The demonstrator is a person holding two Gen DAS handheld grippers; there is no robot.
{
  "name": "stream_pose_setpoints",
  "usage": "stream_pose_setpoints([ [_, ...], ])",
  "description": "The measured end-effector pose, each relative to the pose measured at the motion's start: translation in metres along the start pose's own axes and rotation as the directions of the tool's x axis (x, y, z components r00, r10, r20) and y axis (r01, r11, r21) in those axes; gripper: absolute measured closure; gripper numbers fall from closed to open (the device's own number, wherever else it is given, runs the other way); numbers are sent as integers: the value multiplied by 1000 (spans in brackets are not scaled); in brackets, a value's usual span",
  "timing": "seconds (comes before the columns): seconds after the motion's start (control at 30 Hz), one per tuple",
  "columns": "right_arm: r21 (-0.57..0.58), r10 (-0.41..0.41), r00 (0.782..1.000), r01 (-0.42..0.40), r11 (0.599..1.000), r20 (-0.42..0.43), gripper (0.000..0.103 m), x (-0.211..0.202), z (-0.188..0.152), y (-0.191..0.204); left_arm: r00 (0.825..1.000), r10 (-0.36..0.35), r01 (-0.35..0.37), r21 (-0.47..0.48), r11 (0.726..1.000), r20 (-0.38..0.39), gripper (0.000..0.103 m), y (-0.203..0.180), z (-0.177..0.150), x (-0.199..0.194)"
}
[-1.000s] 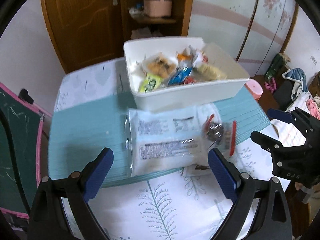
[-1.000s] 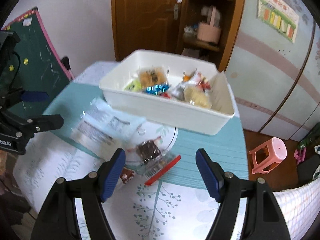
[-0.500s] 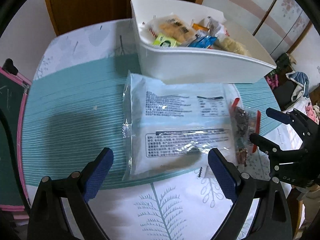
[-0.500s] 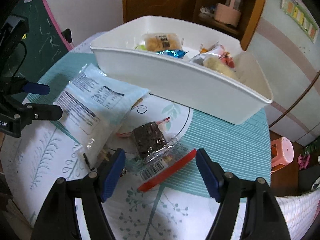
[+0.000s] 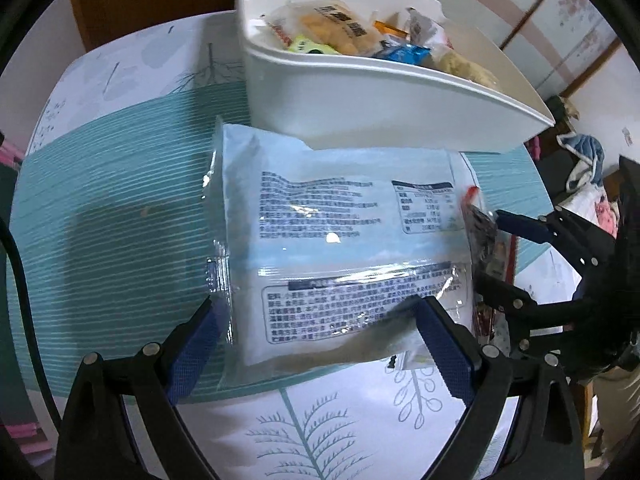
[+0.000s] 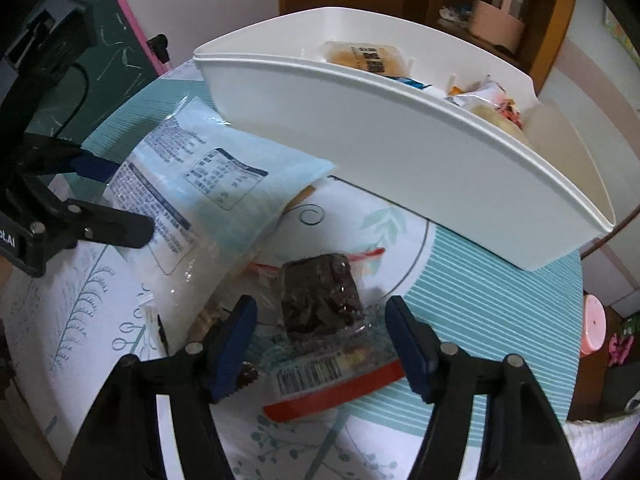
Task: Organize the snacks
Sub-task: 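Grasp the white bread bag with the left tool, then lift the bread bag with the left tool while the right grasps the brown chocolate snack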
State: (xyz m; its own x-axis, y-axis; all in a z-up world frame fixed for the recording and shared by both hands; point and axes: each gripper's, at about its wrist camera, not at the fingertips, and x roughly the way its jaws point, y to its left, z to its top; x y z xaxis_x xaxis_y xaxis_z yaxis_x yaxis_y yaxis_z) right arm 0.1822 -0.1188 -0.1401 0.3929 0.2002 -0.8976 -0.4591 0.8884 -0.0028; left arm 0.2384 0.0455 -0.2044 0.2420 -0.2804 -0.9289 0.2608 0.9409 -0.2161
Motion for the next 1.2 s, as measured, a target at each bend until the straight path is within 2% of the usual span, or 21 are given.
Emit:
stream_pose_setpoints([
  [0.03, -1, 23, 1000, -23, 1000, -10, 51, 1, -1, 1, 1000, -5, 5, 9, 1000, -1, 18, -2, -1, 0],
  [0.07, 0, 25, 1000, -25, 1000, -7, 51, 2, -1, 1, 1000, -20, 20, 17, 1000, -2, 28, -5, -1, -1],
  [0.1, -3, 22, 1000, -22, 1000, -3, 52, 1, -3, 1, 1000, -22, 22, 21, 1000, 2, 33, -7, 0, -2],
  [0.13, -2, 23, 1000, -23, 1000, 0, 53, 0, -4, 1, 1000, -15, 15, 29, 999, 13, 45, -9, -1, -5],
  [0.17, 8, 40, 999, -40, 999, -2, 61, 0, -4, 0, 1000, -12, 12, 35, 999, 23, 65, -10, -1, -10],
  [0.2, 23, 75, 997, -74, 997, -5, 78, 0, -4, -1, 999, 8, -9, 37, 999, 36, 76, -10, -1, -13],
  [0.23, 32, 78, 997, -78, 996, -4, 80, -1, -5, -2, 999, 19, -21, 34, 999, 46, 88, -10, -1, -16],
  [0.27, 44, 83, 997, -83, 996, -3, 81, -1, -6, -3, 998, 26, -28, 34, 999, 52, 94, -9, -2, -18],
  [0.37, 91, 121, 993, -121, 988, 4, 89, -4, -10, -8, 996, 60, -63, 47, 997, 71, 98, -12, -7, -24],
  [0.43, 120, 159, 987, -160, 980, 18, 103, -8, -12, -10, 992, 87, -93, 63, 994, 91, 99, -17, -13, -30],
  [0.57, 139, 153, 988, -155, 978, 30, 103, -16, -16, -7, 982, 105, -116, 61, 991, 157, 100, -29, -15, -49],
  [0.83, 235, 203, 974, -221, 946, 101, 103, -42, -16, -17, 952, 126, -148, 58, 987, 280, 100, -36, -24, -102],
  [0.9, 232, 183, 976, -206, 951, 118, 103, -48, -14, -19, 945, 131, -156, 59, 986, 301, 100, -39, -24, -110],
  [1.07, 189, 120, 986, -141, 972, 118, 103, -52, -5, -17, 912, 162, -192, 42, 981, 377, 100, -45, -27, -141],
  [1.2, 160, 133, 986, -148, 976, 101, 103, -47, 0, -11, 886, 181, -212, 27, 977, 427, 100, -44, -21, -165],
])
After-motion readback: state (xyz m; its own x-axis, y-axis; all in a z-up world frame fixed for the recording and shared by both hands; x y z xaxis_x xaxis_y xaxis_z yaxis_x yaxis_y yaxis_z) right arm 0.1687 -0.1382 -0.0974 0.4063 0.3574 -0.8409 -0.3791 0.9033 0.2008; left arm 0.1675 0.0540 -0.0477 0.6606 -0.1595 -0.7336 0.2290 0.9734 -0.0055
